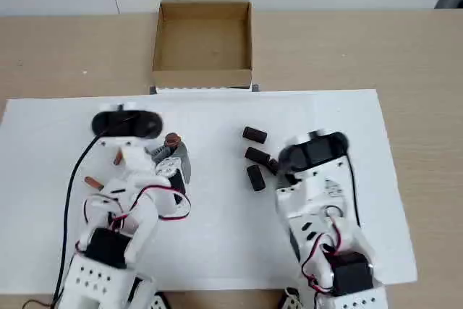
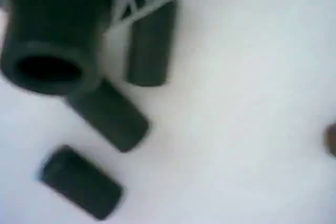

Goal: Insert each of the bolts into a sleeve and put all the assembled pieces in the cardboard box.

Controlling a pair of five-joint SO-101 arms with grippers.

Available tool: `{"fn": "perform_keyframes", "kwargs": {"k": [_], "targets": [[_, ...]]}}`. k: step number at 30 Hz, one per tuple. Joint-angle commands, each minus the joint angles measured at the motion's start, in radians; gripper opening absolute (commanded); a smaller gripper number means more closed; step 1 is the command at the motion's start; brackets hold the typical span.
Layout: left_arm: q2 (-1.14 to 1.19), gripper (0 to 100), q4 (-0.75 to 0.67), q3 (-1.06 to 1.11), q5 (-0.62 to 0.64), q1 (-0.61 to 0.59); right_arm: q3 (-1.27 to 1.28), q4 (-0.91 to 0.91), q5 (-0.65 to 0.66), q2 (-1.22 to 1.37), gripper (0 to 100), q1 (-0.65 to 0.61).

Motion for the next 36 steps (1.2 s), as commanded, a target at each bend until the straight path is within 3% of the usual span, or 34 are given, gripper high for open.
{"fn": "perform_keyframes", "kwargs": {"k": [1, 9, 15, 19, 25, 36], "targets": [[-0.126, 0, -0.026, 0.018, 0.044, 0.028, 0.037, -0.082, -0.018, -0.008, 0.2, -0.096], [-0.345, 0, -0.028, 0.122, 0.046, 0.068, 0.144, -0.205, -0.014, -0.008, 0.2, -0.262], [-0.489, 0, -0.031, 0.205, 0.046, 0.101, 0.166, -0.206, -0.014, -0.008, 0.2, -0.298], [-0.486, 0, -0.058, 0.206, 0.054, 0.175, 0.167, -0.206, -0.014, -0.008, 0.3, -0.328], [-0.486, 0, -0.181, 0.206, 0.112, 0.19, 0.17, -0.206, 0.009, -0.008, 0.3, -0.412], [-0.486, 0, -0.183, 0.211, 0.114, 0.192, 0.178, -0.34, 0.081, -0.01, 0.2, -0.414]]}}
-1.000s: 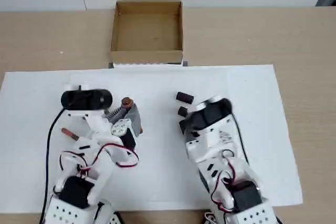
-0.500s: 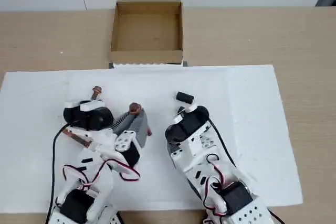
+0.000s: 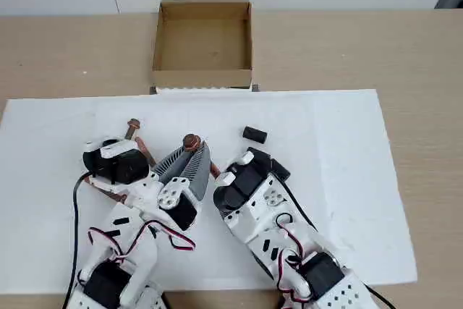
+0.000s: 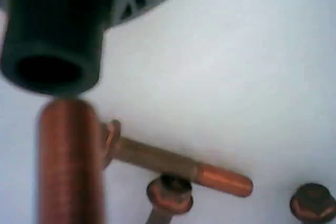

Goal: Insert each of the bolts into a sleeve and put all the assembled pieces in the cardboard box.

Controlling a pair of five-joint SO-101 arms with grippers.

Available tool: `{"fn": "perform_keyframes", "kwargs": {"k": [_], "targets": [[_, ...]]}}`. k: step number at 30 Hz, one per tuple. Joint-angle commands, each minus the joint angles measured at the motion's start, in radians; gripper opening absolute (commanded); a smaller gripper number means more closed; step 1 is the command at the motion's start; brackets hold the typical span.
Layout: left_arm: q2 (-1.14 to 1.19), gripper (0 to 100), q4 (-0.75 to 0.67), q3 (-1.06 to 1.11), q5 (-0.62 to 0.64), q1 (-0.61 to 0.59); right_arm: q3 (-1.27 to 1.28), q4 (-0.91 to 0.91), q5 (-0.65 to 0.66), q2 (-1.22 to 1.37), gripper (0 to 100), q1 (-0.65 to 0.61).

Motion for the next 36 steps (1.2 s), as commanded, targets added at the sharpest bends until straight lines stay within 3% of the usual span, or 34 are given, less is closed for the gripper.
{"fn": "perform_keyframes", "kwargs": {"k": [1, 29, 36], "targets": [[-0.017, 0, -0.032, -0.002, 0.008, 0.008, -0.015, -0.051, 0.009, -0.012, 0.2, -0.013], [-0.017, 0, -0.031, 0.067, 0.012, 0.009, -0.058, -0.051, 0.052, -0.012, 0.2, -0.054], [-0.017, 0, 0.091, 0.051, 0.012, 0.054, -0.069, -0.142, 0.083, -0.012, 0.2, -0.053]]}}
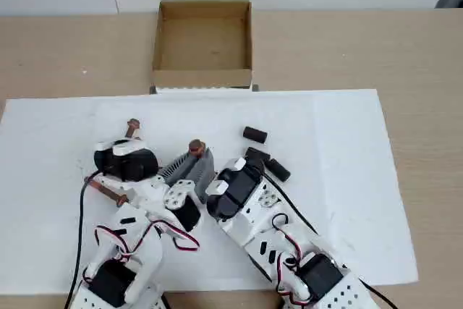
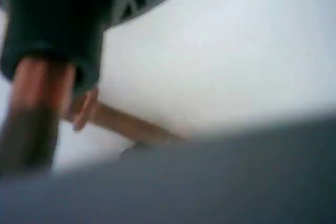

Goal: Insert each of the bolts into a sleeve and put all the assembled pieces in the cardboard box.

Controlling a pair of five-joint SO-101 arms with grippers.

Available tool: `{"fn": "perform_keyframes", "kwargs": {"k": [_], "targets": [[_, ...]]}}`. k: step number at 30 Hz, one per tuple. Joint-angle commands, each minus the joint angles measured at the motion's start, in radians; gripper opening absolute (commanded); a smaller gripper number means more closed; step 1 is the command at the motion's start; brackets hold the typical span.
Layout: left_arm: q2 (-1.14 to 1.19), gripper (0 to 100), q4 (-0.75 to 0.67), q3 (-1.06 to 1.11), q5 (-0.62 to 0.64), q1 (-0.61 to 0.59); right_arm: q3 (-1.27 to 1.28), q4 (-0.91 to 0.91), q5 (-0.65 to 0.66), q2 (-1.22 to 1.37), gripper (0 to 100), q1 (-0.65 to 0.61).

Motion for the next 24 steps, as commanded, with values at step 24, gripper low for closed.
{"fn": "perform_keyframes", "kwargs": {"k": [24], "targets": [[-0.009, 21, 0.17, -0.058, 0.0, 0.058, -0.058, -0.136, 0.06, -0.01, 0.2, -0.007]]}}
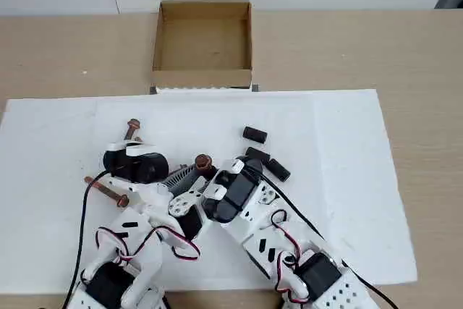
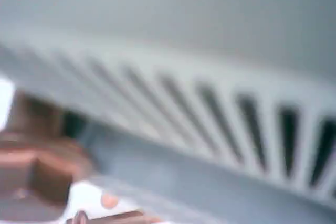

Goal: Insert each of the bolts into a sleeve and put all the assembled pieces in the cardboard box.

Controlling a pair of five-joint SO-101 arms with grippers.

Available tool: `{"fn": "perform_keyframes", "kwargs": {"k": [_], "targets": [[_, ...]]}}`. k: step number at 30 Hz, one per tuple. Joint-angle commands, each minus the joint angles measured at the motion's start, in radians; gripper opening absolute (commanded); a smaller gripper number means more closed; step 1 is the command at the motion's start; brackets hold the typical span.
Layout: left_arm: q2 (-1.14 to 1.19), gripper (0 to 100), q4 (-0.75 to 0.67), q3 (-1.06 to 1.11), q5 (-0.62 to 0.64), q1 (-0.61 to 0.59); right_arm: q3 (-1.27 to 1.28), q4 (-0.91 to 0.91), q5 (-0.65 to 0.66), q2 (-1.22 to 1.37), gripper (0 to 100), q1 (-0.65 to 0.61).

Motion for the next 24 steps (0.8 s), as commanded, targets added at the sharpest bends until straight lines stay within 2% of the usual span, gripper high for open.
{"fn": "perform_keyframes", "kwargs": {"k": [1, 4, 11, 22, 24], "targets": [[-0.005, 21, 0.017, -0.015, 0.006, 0.008, -0.061, -0.045, 0.011, -0.013, 0.2, -0.007], [-0.005, 21, 0.017, -0.016, -0.006, 0.005, -0.043, -0.045, 0.011, -0.013, 0.2, -0.007], [-0.005, 21, 0.015, -0.038, -0.138, -0.135, -0.032, -0.045, 0.011, -0.013, 0.2, -0.007], [-0.005, 21, 0.017, -0.145, -0.141, -0.144, -0.031, -0.045, 0.009, -0.013, 0.2, -0.007], [-0.005, 18, 0.018, -0.162, -0.153, -0.146, -0.031, -0.045, 0.009, -0.013, 0.2, -0.004]]}}
